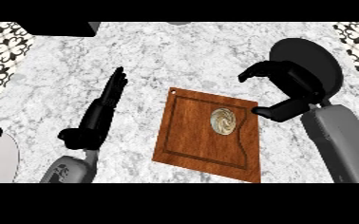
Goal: Pick the cupcake from the cutting board and place it in the pan
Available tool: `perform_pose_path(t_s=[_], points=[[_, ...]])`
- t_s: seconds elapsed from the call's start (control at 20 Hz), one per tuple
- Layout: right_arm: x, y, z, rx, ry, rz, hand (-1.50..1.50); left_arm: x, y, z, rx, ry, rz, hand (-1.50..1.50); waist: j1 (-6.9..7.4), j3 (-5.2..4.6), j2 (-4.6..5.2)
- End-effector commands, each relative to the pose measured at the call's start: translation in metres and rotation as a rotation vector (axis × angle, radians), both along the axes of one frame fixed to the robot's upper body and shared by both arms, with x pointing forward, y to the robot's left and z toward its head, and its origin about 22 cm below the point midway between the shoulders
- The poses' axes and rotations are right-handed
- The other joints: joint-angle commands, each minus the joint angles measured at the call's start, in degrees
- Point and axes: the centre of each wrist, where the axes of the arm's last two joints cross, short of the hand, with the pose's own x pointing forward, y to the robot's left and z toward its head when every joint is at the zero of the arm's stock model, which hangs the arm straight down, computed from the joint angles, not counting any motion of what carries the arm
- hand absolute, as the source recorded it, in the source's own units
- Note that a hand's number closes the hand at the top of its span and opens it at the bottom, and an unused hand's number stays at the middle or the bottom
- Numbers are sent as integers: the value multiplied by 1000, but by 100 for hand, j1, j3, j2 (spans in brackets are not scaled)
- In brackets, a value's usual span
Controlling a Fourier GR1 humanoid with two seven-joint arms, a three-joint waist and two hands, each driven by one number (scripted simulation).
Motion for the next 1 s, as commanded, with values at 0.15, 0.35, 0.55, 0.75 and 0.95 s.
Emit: perform_pose_path(t_s=[0.15, 0.35, 0.55, 0.75, 0.95], points=[[19, -45, 8, -118, -167, 111, -150, -25, -10, -3, -47, 35, -10, 0, 93, 7, -7], [29, -47, 18, -233, -233, 155, -150, -24, -17, -11, -50, 19, -6, 0, 9, -2, -2], [44, 6, 44, -400, -295, 249, -150, -20, 2, -8, -44, 22, 11, 0, 2, -15, -32], [45, 31, 43, -554, -353, 310, -150, -25, -10, -2, -43, 24, 3, 0, -38, -13, -50], [38, 58, 30, -762, -429, 394, -150, -12, -1, -5, -34, 38, 7, 0, -100, -17, -40]])
